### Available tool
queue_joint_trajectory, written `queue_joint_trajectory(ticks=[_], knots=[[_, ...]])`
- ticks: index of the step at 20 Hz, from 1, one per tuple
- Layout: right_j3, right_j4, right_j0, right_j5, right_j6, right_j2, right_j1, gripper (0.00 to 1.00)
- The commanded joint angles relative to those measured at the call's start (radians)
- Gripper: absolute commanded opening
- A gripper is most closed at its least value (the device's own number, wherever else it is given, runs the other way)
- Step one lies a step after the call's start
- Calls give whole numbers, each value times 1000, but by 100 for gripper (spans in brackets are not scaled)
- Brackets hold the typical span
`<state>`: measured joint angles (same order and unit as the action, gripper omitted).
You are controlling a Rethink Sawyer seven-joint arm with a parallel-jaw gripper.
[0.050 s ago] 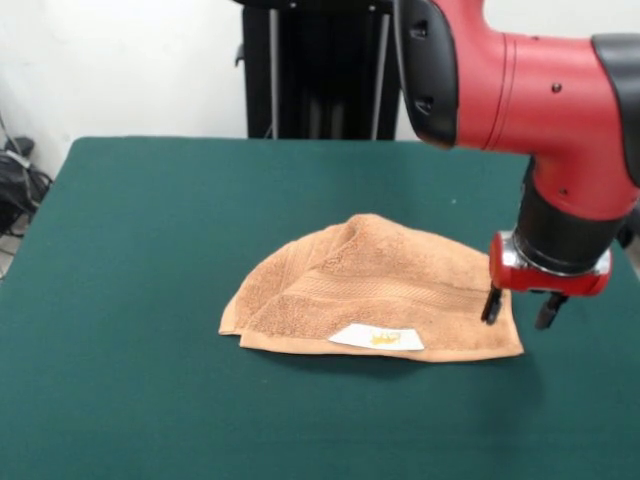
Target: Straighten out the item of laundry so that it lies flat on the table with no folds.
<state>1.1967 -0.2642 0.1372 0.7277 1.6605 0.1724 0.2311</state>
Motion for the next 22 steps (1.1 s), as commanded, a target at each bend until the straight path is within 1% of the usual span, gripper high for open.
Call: queue_joint_trajectory(ticks=[1, 11, 17, 21, 22], knots=[[-12, 25, 14, -47, 201, -14, -38, 100], [-23, 36, 32, -45, 210, 14, -43, 100], [-4, 40, 39, -96, 216, 18, -50, 100], [-22, 35, 43, -78, 216, 28, -58, 100], [-39, 34, 43, -74, 216, 33, -70, 100]])
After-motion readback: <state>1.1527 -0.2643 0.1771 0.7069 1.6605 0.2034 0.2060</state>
